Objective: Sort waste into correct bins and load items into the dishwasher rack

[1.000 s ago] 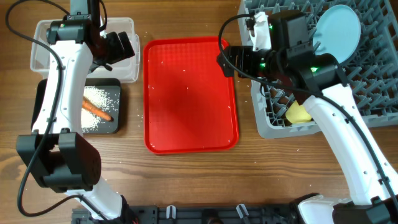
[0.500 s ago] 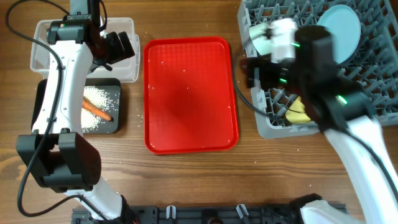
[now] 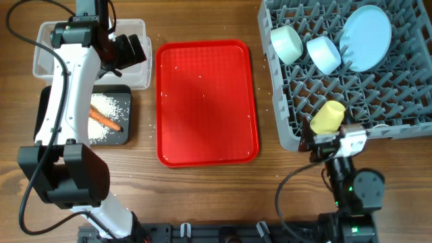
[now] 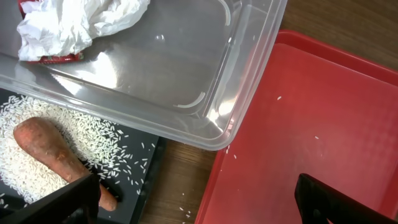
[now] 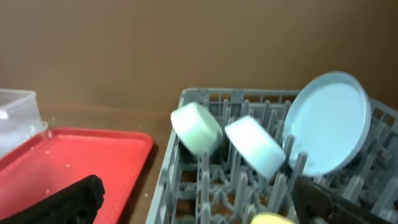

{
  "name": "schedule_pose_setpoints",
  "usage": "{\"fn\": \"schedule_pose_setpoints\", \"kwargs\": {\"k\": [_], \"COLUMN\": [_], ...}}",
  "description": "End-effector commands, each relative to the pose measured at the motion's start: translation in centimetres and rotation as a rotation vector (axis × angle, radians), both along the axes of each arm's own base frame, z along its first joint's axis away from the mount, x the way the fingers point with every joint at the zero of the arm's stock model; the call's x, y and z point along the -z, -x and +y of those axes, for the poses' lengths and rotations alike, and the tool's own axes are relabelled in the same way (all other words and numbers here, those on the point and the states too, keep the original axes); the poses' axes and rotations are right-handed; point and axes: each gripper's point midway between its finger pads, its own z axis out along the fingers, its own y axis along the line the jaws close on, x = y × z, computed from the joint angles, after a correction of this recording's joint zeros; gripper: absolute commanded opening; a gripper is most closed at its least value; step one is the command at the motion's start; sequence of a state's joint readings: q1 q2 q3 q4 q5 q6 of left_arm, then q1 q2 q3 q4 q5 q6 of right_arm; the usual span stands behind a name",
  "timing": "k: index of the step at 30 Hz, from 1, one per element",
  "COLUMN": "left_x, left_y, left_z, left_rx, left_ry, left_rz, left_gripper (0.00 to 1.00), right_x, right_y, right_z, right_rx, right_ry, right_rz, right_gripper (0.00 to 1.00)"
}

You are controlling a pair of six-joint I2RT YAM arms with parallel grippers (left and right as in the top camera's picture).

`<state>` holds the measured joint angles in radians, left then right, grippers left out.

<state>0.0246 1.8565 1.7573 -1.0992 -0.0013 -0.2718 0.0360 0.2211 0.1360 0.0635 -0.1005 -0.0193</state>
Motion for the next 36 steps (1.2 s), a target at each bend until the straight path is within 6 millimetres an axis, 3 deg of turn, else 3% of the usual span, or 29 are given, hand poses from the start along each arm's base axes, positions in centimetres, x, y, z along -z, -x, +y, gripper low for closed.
{"fn": "schedule_pose_setpoints", "kwargs": {"k": [1,4,7,10,28,32,36], "left_x": [-1.3,-1.3,-1.3,-1.3,-1.7,-4.8,-11.1], "left_y": [-0.2,-0.2,-0.2,-0.2,-0.1,0.5,3.1], "left_z": [-0.1,-0.1,-0.1,-0.1,-0.2,-1.0,-2.9], "left_rx": [-0.003,-0.003,-0.003,-0.003,0.0,0.031,0.076], "left_ry": [0.009,0.009,0.009,0.009,0.009,-0.031,-0.036], "left_rz": [-0.033,-0.033,-0.033,-0.033,-0.044,-0.117,-0.269], "left_gripper": [1.0,1.0,1.0,1.0,1.0,1.0,1.0], "right_x": [0.9,1.5,3.3,2.7,3.3,3.3,3.3], "right_y": [0.7,0.9,1.0,1.2,1.0,1.0,1.0], "right_z": [0.4,0.4,0.4,0.4,0.4,0.4,0.4], "right_rx": [-0.026,-0.027,-0.029,-0.029,-0.029,-0.029,-0.029], "right_ry": [-0.024,-0.025,-0.024,-0.023,-0.023,-0.023,-0.023], "right_rz": [-0.047,-0.061,-0.004,-0.033,-0.004,-0.004,-0.004], "right_gripper": [1.0,1.0,1.0,1.0,1.0,1.0,1.0]}}
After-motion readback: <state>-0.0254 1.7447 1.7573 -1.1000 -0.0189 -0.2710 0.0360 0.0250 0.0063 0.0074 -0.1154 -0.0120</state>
